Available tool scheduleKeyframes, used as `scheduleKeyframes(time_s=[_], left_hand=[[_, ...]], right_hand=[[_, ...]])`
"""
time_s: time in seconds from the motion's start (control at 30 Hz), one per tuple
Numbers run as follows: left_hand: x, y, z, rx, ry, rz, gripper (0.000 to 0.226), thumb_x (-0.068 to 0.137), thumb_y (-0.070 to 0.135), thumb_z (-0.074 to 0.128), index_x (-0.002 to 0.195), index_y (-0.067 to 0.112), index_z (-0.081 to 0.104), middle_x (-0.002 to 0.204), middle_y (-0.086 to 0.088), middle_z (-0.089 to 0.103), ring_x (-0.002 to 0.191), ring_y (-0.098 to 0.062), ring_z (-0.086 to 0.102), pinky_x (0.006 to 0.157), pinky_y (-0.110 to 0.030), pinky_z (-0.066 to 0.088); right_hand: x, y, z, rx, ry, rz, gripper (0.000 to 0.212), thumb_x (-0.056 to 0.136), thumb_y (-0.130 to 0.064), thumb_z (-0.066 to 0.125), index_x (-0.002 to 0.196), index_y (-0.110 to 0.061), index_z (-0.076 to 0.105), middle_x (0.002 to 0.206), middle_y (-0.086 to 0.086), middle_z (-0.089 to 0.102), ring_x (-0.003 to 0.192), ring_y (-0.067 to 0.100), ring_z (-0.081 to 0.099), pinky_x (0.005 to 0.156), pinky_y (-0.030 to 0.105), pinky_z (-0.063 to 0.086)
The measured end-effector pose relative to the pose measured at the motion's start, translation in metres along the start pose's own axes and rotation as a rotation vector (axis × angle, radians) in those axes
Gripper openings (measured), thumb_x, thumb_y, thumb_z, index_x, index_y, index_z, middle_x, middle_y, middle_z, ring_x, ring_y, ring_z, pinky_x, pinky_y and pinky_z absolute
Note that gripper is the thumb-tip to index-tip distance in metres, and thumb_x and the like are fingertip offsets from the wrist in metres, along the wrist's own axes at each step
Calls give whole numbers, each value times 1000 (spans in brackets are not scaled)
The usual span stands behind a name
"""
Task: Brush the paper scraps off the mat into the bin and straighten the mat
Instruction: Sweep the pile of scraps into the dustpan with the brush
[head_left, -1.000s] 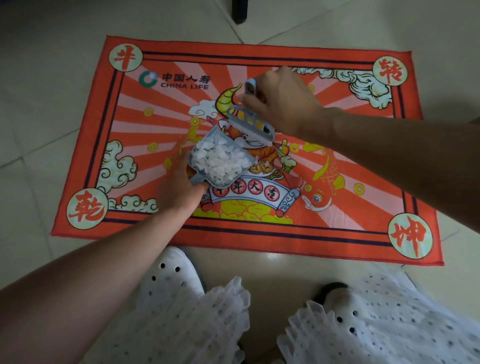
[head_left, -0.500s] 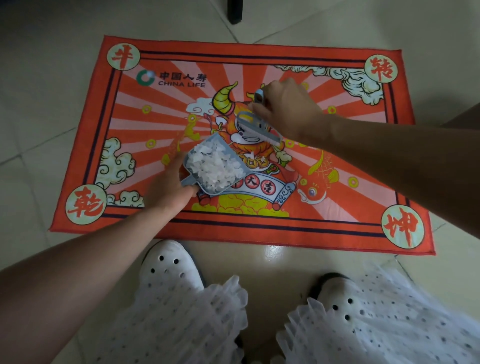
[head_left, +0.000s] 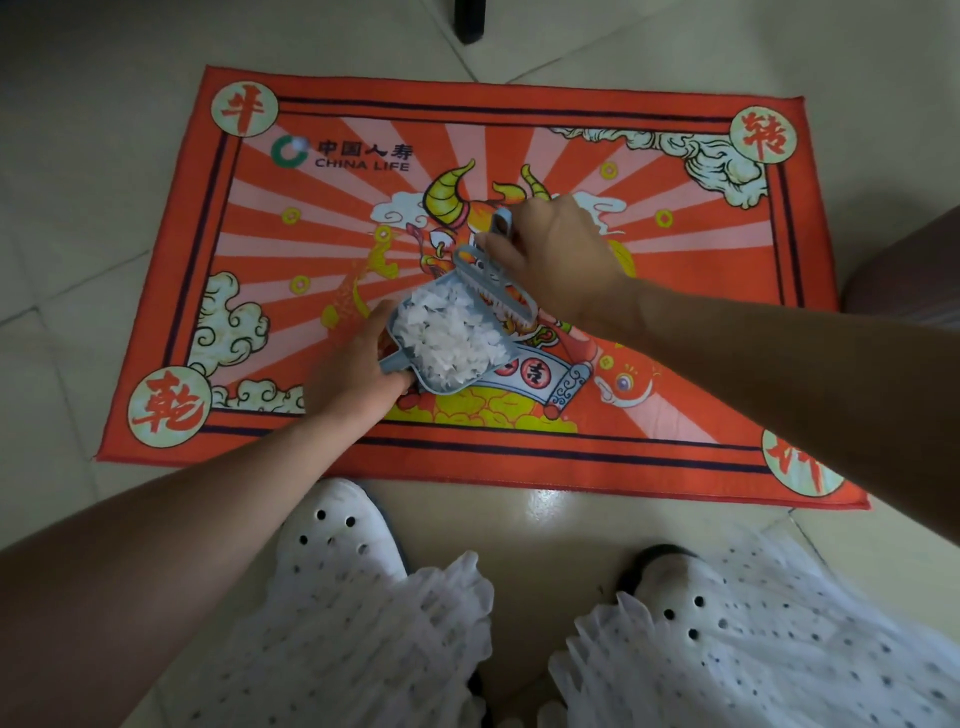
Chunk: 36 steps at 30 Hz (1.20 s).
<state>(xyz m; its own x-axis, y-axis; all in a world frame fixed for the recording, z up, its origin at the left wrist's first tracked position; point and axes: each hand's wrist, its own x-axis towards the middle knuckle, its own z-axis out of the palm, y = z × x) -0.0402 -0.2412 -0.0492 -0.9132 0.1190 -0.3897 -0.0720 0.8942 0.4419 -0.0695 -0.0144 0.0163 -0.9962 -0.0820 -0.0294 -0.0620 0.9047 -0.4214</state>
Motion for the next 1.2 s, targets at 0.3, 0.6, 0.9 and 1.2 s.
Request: scheduleKeyframes(time_s=[0.3, 0.6, 0.9, 1.2], left_hand=[[-3, 2, 4, -91, -19, -41, 86, 83, 19, 73, 151, 40, 24, 149, 4, 47, 121, -27, 56, 90, -44, 52], [-11, 7, 6, -149, -15, -34, 86, 72, 21, 73, 141, 49, 30, 137, 7, 57, 110, -26, 63, 79, -47, 57], [-9, -1, -4, -178, -9, -29, 87, 76, 16, 75, 143, 48, 30, 138, 7, 57, 111, -24, 62, 85, -47, 56], [-12, -12, -11, -169, -19, -2, 80, 76, 12, 75, 130, 55, 35, 126, 5, 62, 108, -25, 62, 86, -49, 54]], right_hand=[[-4, -2, -4, 26, -16, -45, 45, 100, -34, 48, 61, -14, 37, 51, 3, 34, 45, 16, 33, 43, 29, 21], [12, 10, -14, 20, 96, -26, 39, 97, -43, 45, 74, -11, 45, 63, 6, 39, 55, 25, 37, 55, 31, 29], [17, 29, -28, -21, 137, -32, 40, 97, -42, 45, 79, -7, 54, 69, 12, 50, 61, 28, 45, 56, 36, 38], [6, 35, -24, 1, 32, -20, 40, 98, -37, 48, 77, -5, 59, 61, 11, 55, 53, 25, 49, 50, 34, 38]])
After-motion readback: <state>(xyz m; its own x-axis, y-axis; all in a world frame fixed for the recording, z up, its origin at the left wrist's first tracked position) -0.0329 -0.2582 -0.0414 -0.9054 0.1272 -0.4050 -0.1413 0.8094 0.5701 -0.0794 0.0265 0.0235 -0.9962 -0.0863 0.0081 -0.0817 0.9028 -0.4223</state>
